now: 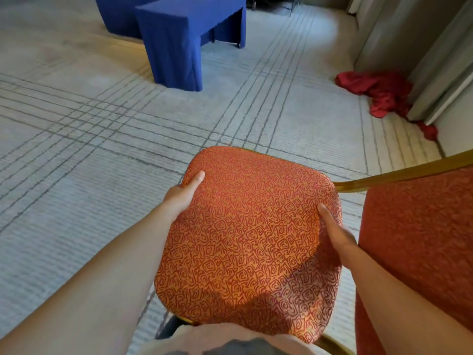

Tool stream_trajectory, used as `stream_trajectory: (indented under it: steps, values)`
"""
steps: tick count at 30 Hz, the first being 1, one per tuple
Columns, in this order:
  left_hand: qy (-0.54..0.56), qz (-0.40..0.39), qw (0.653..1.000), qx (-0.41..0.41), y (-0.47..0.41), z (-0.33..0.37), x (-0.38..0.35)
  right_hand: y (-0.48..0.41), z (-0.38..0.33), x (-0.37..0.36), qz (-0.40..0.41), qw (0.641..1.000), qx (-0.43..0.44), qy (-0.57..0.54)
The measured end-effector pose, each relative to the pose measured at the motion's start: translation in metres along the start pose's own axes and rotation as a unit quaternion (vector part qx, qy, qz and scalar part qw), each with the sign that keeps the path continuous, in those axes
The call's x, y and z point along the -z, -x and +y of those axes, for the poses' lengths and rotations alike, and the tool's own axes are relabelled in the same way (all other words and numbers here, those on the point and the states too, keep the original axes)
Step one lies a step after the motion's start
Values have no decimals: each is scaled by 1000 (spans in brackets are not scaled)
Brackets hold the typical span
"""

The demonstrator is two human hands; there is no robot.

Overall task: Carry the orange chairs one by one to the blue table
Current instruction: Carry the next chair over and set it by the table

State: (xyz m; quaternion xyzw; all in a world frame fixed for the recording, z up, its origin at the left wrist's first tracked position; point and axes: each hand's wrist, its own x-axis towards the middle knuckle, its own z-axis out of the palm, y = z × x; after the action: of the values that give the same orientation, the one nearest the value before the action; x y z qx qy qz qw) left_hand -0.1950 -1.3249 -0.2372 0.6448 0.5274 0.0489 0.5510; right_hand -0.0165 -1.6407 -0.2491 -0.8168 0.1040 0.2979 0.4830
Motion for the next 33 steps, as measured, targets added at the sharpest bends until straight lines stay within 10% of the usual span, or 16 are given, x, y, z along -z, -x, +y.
stream_trajectory:
  steps: [33]
  values:
    - [28, -43, 999, 9, -652, 497, -95, -576, -559, -161, 27, 1000, 12, -9]
